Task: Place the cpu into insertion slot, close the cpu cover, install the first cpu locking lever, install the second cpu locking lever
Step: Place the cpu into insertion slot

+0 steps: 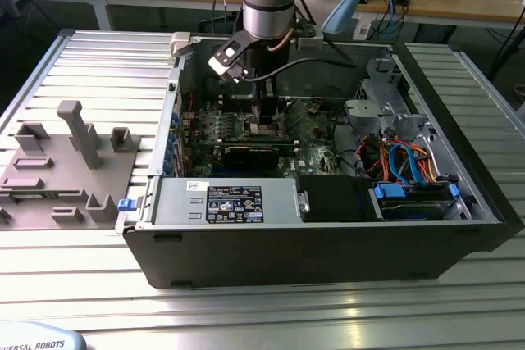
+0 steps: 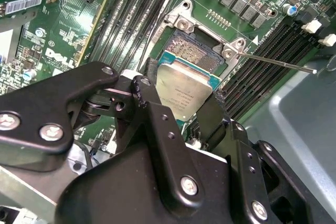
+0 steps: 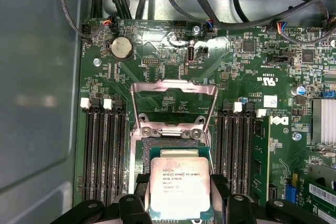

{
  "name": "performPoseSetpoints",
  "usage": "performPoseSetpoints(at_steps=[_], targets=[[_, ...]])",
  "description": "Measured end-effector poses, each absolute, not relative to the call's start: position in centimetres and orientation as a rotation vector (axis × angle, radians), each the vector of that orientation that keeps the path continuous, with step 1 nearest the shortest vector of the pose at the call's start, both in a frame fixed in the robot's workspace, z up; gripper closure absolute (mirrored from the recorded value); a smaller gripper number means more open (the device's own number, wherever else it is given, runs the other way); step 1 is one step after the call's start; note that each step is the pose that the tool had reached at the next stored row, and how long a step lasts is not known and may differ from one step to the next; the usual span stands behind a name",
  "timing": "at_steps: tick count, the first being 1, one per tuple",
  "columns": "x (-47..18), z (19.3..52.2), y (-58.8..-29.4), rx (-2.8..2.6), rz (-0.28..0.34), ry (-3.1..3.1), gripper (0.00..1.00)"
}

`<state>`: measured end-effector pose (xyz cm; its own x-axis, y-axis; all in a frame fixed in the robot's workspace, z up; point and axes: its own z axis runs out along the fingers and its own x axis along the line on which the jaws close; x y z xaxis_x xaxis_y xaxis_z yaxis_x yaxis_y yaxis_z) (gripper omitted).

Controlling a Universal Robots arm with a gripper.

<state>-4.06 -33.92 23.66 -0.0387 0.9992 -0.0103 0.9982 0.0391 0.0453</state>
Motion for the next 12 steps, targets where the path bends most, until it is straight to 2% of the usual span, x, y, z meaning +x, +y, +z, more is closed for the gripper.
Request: performPoseSetpoints(at_steps=[12], targets=[[-4.06,23.21,-33.91,2.151,0.040,2.235,0.46]])
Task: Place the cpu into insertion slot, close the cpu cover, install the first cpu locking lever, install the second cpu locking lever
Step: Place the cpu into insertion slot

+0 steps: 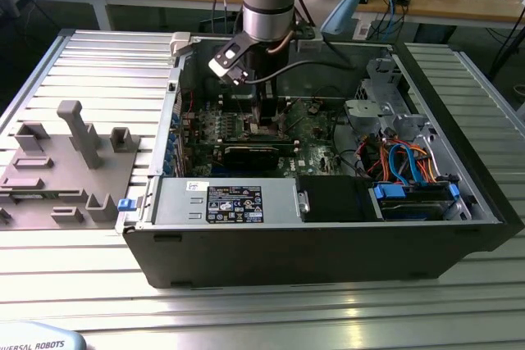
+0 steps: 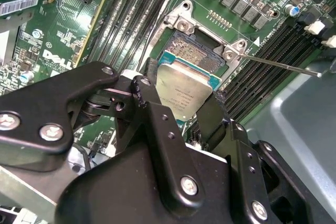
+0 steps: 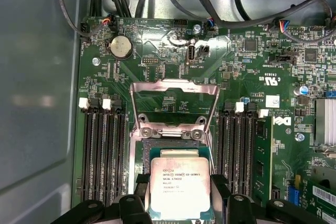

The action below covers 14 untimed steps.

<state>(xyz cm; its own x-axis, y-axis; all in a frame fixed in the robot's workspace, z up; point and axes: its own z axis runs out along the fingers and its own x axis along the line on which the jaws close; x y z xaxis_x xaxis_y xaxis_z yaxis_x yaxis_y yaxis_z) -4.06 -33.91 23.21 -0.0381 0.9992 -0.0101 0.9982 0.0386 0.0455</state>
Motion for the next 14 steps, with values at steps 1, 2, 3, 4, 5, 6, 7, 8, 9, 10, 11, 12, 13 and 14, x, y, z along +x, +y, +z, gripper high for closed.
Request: performPoseSetpoints(at_steps=[1,2,3,4,5,6,7,8,9,10,11,12,13,14], targets=[[-4.1,23.2,-33.9,2.151,0.040,2.235,0.46],[-4.0,23.1,-33.9,2.152,0.040,2.235,0.46],[-4.0,23.0,-33.9,2.152,0.040,2.235,0.46],[-4.0,23.0,-33.9,2.151,0.040,2.235,0.46],[-4.0,22.9,-33.9,2.151,0.040,2.235,0.46],[-4.0,22.8,-33.9,2.151,0.040,2.235,0.46],[-4.0,22.7,-33.9,2.151,0.040,2.235,0.46],[-4.0,22.6,-33.9,2.151,0.040,2.235,0.46],[-4.0,22.5,-33.9,2.151,0.040,2.236,0.46],[-4.0,22.5,-33.9,2.151,0.040,2.236,0.46],[-4.0,22.4,-33.9,2.151,0.040,2.235,0.46],[-4.0,22.3,-33.9,2.151,0.040,2.235,0.46],[-4.0,22.2,-33.9,2.151,0.040,2.235,0.46],[-4.0,22.1,-33.9,2.151,0.040,2.235,0.46]])
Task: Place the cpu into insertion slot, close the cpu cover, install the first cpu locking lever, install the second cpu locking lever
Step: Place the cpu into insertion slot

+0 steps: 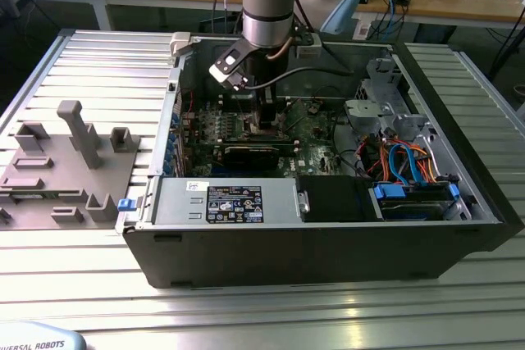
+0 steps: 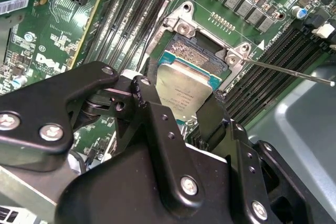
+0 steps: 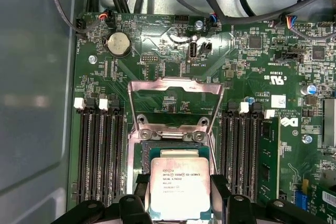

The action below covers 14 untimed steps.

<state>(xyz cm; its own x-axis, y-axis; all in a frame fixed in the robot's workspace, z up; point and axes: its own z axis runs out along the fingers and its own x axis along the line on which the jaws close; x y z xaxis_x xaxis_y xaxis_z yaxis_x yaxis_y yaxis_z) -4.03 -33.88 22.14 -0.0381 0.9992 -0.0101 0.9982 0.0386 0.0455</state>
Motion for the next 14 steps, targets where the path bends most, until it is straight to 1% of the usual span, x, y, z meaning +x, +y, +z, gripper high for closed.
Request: performPoseSetpoints(at_steps=[14], targets=[[-4.2,21.0,-33.8,2.193,0.039,2.194,0.46]])
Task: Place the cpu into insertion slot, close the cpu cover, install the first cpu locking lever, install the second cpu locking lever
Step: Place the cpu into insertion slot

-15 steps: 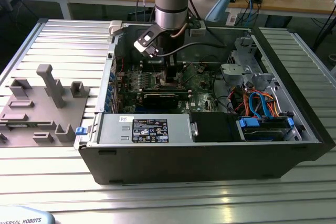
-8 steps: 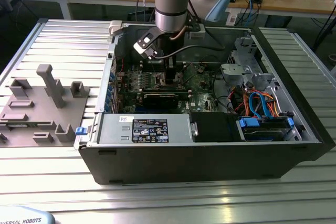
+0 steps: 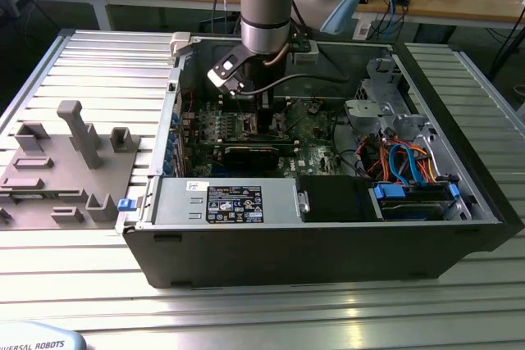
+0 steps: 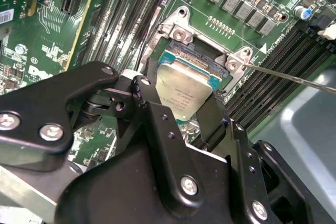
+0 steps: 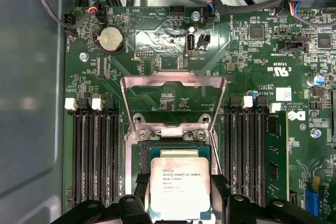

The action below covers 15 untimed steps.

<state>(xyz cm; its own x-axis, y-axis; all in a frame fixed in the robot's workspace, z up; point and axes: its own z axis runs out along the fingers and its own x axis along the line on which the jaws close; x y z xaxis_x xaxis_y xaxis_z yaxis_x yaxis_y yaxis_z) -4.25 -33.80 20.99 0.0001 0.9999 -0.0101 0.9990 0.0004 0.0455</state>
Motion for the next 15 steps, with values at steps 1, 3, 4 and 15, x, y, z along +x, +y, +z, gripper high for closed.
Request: performPoseSetpoints(at_steps=[1,3,4,15], targets=[[-4.25,20.89,-33.78,2.193,0.039,2.194,0.46],[-4.25,20.75,-33.74,2.193,0.039,2.194,0.46],[-4.25,20.65,-33.71,2.193,0.039,2.194,0.46],[-4.25,20.13,-33.31,2.194,0.039,2.193,0.46]])
